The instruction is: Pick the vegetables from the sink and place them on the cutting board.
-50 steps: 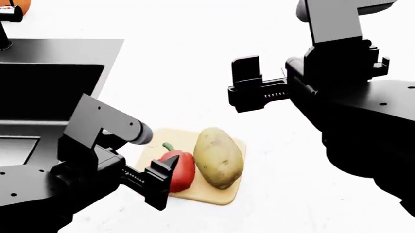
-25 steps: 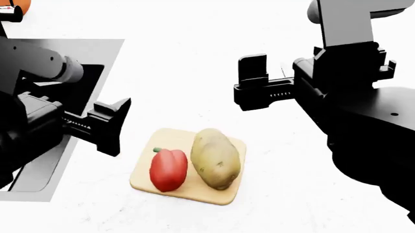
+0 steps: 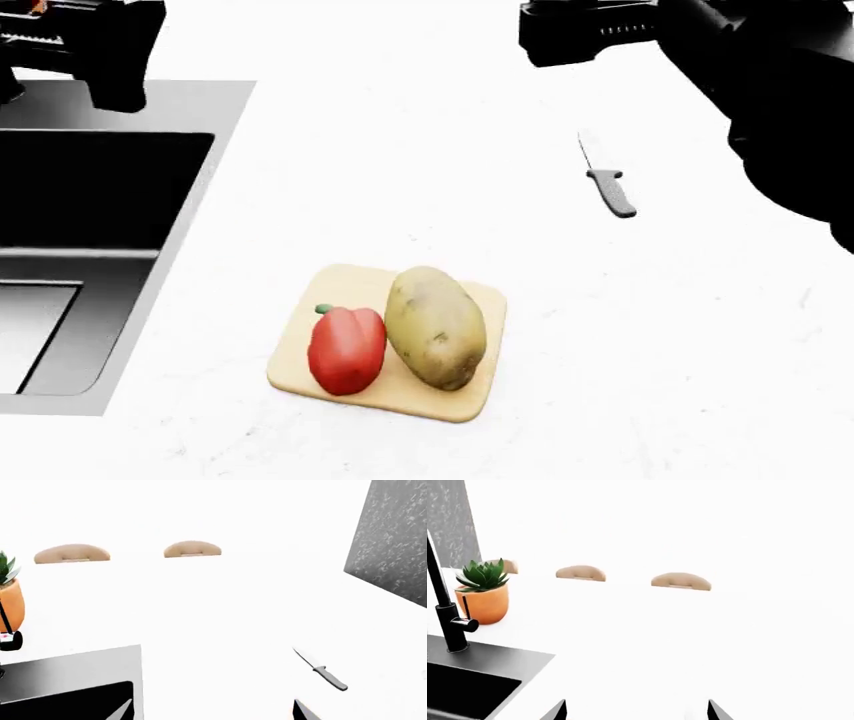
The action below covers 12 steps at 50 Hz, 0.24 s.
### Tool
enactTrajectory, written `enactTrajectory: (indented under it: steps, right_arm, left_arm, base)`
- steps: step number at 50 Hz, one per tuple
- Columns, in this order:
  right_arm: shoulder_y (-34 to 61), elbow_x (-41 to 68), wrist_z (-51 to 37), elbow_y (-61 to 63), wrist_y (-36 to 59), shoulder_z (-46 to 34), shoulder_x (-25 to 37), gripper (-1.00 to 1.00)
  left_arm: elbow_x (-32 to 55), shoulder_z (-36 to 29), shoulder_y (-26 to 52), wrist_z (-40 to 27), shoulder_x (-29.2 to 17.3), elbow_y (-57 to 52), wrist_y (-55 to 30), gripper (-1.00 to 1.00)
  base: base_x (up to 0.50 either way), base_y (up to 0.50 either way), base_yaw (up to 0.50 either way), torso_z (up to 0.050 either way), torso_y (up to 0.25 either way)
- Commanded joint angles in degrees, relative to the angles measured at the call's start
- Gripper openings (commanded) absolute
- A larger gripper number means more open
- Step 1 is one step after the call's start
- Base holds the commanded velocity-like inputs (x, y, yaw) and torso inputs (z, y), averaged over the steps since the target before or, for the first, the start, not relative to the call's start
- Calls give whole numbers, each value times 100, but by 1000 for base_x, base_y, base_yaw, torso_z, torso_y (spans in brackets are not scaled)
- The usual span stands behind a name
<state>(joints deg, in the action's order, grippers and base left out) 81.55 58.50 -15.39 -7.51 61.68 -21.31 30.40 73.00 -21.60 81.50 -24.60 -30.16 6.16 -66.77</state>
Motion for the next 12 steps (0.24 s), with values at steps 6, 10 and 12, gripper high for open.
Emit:
enactTrajectory:
  steps: [6,10,12]
  right_arm:
    - [2734,-2004,2474,-4670,-1971,-1424,-1262,100]
    - [3459,-2436,3221,-6686,-3004,-1630,-1880,100]
    - [3496,-2555,3251,-6739,-3044,-1535,-1904,100]
  left_arm:
    - [-1676,-1354,2384,2130,883,3294,768,100]
    - [-2296,-1827,3085,3011,1397,4774,1400,100]
    - [-2585,-2048,3387,3459,1675,5584,1763,100]
  base:
    - [0,0,0,0,0]
    - [0,0,0,0,0]
    - [0,0,0,0,0]
